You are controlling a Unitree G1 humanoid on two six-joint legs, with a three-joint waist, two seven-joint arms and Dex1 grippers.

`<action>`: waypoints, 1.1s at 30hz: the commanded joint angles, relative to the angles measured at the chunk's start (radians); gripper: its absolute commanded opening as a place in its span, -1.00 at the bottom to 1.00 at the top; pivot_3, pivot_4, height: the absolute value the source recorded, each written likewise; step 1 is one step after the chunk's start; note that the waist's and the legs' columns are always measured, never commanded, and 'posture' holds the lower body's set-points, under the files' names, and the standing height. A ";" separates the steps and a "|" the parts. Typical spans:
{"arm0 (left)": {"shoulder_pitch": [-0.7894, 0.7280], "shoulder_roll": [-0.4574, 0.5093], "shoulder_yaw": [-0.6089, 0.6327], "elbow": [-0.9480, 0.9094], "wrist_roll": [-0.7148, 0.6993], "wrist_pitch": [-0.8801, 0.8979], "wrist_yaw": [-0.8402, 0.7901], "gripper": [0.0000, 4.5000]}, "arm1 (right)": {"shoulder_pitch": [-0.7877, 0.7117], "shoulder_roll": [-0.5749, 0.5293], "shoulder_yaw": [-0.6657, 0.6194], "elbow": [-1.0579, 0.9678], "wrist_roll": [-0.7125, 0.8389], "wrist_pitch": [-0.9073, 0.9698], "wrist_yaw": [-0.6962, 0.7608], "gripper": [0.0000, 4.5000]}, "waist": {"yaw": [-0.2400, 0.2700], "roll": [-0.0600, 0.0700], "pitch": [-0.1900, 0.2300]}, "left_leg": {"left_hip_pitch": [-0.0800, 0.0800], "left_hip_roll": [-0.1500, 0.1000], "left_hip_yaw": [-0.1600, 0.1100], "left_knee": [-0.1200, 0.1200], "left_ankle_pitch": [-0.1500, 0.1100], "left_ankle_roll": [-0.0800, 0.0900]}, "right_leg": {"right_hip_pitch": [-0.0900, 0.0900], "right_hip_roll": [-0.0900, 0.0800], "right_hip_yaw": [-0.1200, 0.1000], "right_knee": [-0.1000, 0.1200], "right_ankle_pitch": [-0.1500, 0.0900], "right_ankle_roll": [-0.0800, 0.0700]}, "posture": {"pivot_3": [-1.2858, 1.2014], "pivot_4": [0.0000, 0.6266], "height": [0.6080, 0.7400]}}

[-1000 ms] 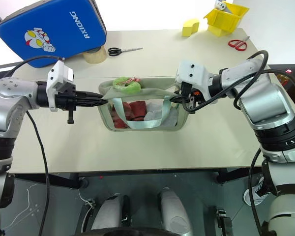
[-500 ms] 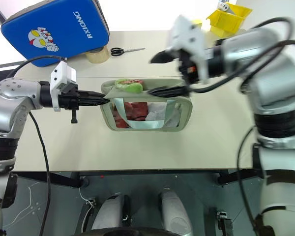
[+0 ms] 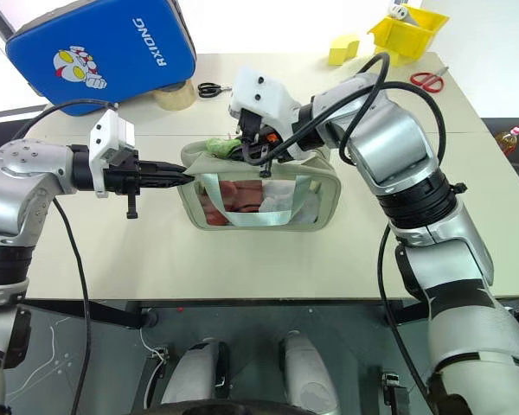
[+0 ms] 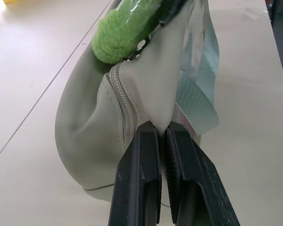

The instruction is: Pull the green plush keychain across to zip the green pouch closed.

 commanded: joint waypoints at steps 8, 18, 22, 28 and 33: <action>0.007 0.004 -0.012 -0.003 0.015 -0.011 0.004 -1.00 | -0.044 -0.147 -0.184 0.087 -0.008 0.068 -0.049 -0.98 | 0.007 0.000 0.000 | 0.000 0.000 0.000 0.000 0.000 0.000 | 0.000 0.000 0.000 0.000 0.000 0.000 | 0.03 -0.52 0.96; 0.044 0.034 0.021 -0.011 -0.003 0.014 0.020 -1.00 | 0.337 -0.520 -0.311 0.239 -0.185 -0.111 -0.207 -0.98 | 0.016 0.000 0.000 | 0.001 0.000 0.002 -0.001 0.000 0.001 | 0.001 0.001 0.002 -0.001 0.000 0.000 | 0.03 -0.52 0.96; 0.048 0.041 0.031 -0.014 -0.018 0.029 0.029 -1.00 | 0.508 -0.506 -0.309 0.163 -0.175 -0.094 -0.248 -0.98 | 0.014 0.001 0.000 | 0.001 0.000 0.002 -0.001 0.000 0.001 | 0.001 0.001 0.003 -0.001 0.000 0.000 | 0.03 -0.52 0.96; 0.051 0.046 0.040 -0.024 -0.037 0.047 0.041 -1.00 | 0.603 -0.377 -0.285 0.127 -0.181 -0.059 -0.374 -0.98 | 0.005 0.000 -0.001 | 0.002 0.000 0.001 0.000 0.000 0.000 | 0.003 0.001 0.002 -0.001 0.000 0.000 | 0.03 -0.52 0.96; 0.049 0.053 0.039 -0.020 -0.038 0.046 0.045 -1.00 | 0.582 -0.348 -0.292 0.124 -0.160 -0.031 -0.397 -0.98 | 0.001 0.000 -0.001 | 0.004 0.000 0.001 0.000 0.000 0.000 | 0.004 0.001 0.002 -0.001 0.000 0.000 | 0.03 -0.52 0.96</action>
